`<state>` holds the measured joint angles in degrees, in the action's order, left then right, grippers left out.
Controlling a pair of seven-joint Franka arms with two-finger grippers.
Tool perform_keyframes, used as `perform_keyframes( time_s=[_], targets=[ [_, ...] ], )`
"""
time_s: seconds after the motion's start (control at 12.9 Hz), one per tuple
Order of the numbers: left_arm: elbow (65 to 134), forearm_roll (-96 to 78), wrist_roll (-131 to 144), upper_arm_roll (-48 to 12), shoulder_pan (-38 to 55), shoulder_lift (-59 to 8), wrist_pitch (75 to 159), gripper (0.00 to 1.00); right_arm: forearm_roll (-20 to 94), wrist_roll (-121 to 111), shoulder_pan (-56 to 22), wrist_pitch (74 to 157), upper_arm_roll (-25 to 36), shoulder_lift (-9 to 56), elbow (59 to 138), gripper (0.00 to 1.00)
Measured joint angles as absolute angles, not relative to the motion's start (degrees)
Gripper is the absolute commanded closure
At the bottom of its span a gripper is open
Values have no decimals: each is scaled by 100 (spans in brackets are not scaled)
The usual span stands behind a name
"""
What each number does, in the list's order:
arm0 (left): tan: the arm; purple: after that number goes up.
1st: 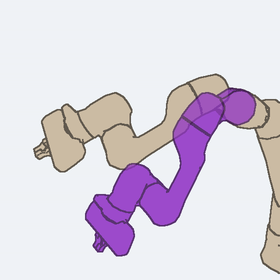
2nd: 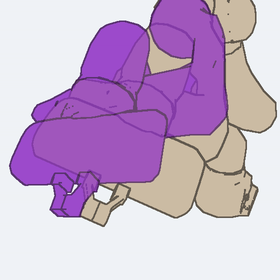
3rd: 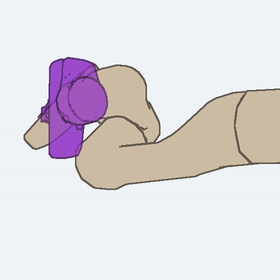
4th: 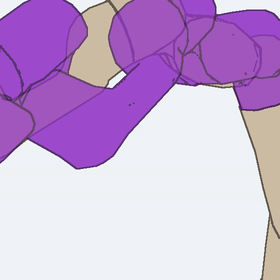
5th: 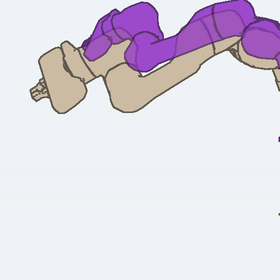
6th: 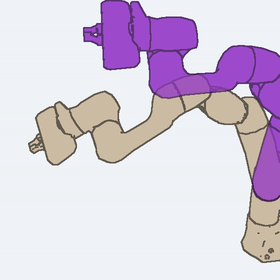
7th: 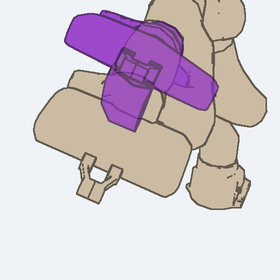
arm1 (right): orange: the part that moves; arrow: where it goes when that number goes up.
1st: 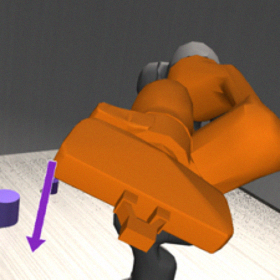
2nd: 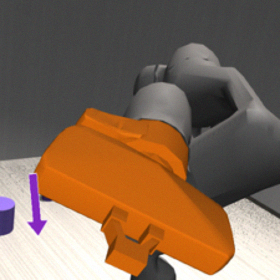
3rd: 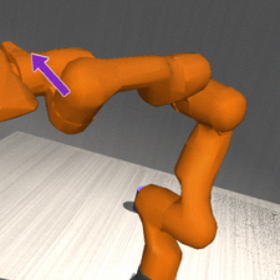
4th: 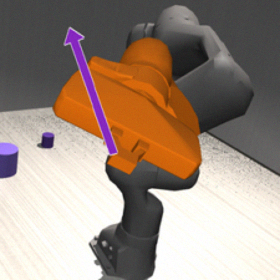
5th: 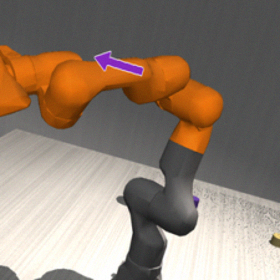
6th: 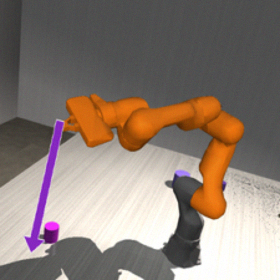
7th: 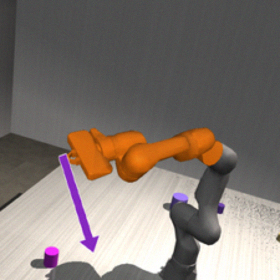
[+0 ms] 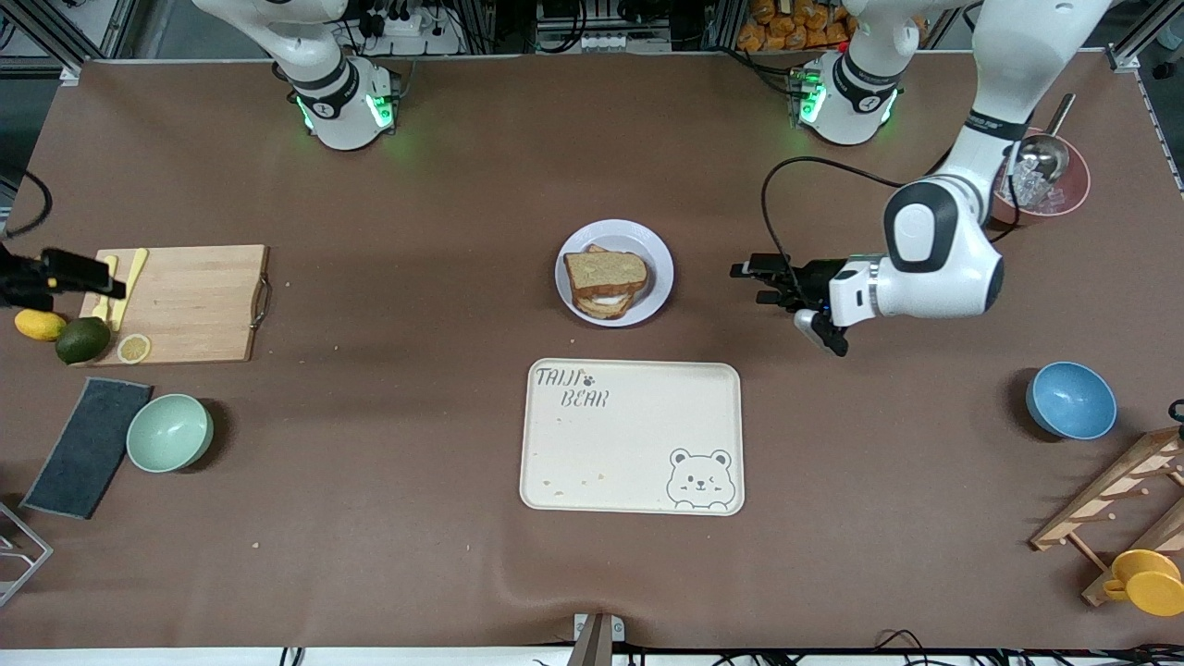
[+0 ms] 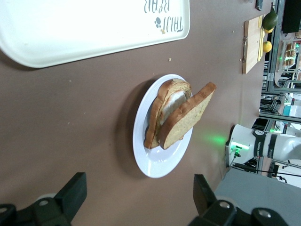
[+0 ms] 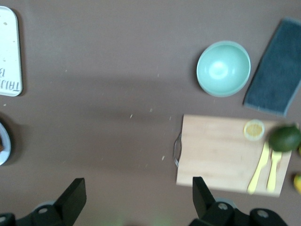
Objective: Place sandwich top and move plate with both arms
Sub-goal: 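Grasp the white plate's rim with the left gripper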
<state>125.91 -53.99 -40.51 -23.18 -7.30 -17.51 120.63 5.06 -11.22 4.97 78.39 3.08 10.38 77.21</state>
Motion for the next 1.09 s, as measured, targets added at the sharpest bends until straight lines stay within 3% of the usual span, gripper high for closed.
perform_keyframes(
  time_s=[0.39, 1.09],
  targets=[
    [13014, -6492, -4992, -2331, -383, -2007, 12399, 0, 185, -699, 282, 7879, 251, 126, 8242, 0],
    [13172, -7787, -5638, -2339, 202, -2544, 12921, 0, 86, -633, -132, 8226, 597, 79, 8423, 0]
  ],
)
